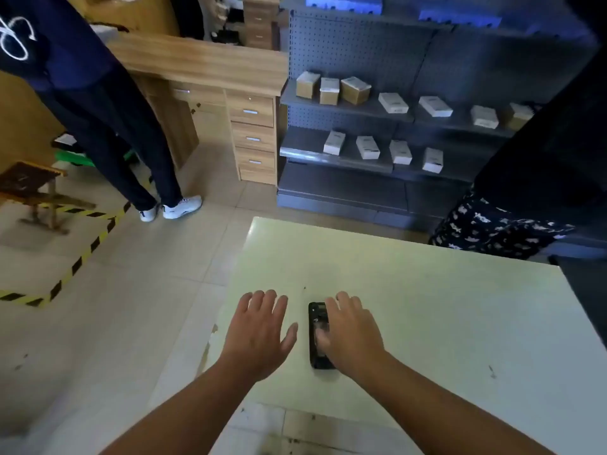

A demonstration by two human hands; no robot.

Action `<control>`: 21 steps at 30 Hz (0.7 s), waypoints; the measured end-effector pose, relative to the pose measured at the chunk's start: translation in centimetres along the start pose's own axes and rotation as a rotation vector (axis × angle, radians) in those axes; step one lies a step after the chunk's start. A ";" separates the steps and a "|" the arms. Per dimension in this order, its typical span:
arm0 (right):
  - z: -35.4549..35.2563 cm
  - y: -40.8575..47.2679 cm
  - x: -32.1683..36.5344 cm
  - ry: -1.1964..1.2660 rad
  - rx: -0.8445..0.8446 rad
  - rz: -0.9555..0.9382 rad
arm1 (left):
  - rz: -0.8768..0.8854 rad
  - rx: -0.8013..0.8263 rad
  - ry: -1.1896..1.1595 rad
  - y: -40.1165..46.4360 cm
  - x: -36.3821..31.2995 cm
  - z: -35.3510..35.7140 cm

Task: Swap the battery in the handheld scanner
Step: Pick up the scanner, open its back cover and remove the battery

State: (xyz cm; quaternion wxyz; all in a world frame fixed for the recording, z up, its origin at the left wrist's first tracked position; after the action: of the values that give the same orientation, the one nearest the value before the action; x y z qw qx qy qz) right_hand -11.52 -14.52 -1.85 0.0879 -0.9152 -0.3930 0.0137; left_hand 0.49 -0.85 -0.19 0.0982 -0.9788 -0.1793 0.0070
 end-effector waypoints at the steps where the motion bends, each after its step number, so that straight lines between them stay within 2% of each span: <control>1: 1.0 1.0 0.4 -0.029 0.039 0.014 | -0.002 0.000 -0.008 0.3 0.3 0.6; 9: 7.5 5.1 1.2 -0.233 0.207 0.052 | -0.011 -0.016 -0.054 0.1 3.0 4.7; 14: 8.8 5.3 1.2 -0.150 0.261 0.089 | -0.066 -0.012 -0.083 -0.9 4.3 5.4; 21: 9.4 6.0 2.4 -0.081 0.296 0.232 | -0.101 -0.016 -0.118 -2.2 4.5 6.4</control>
State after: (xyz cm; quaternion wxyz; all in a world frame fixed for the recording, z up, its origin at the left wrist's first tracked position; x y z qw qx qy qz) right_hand -6.44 -15.50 -12.02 0.2034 -0.9303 -0.2815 0.1182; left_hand 3.60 3.94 -5.92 0.0800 -0.9672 -0.2339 0.0584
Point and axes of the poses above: each hand's wrist, its own y-axis towards the middle knuckle, its own z-axis out of the palm, x = y × z, the point moved 1 cm from there along y, towards the middle knuckle, and after that the axes turned 9 degrees about z, right-handed, at the moved point
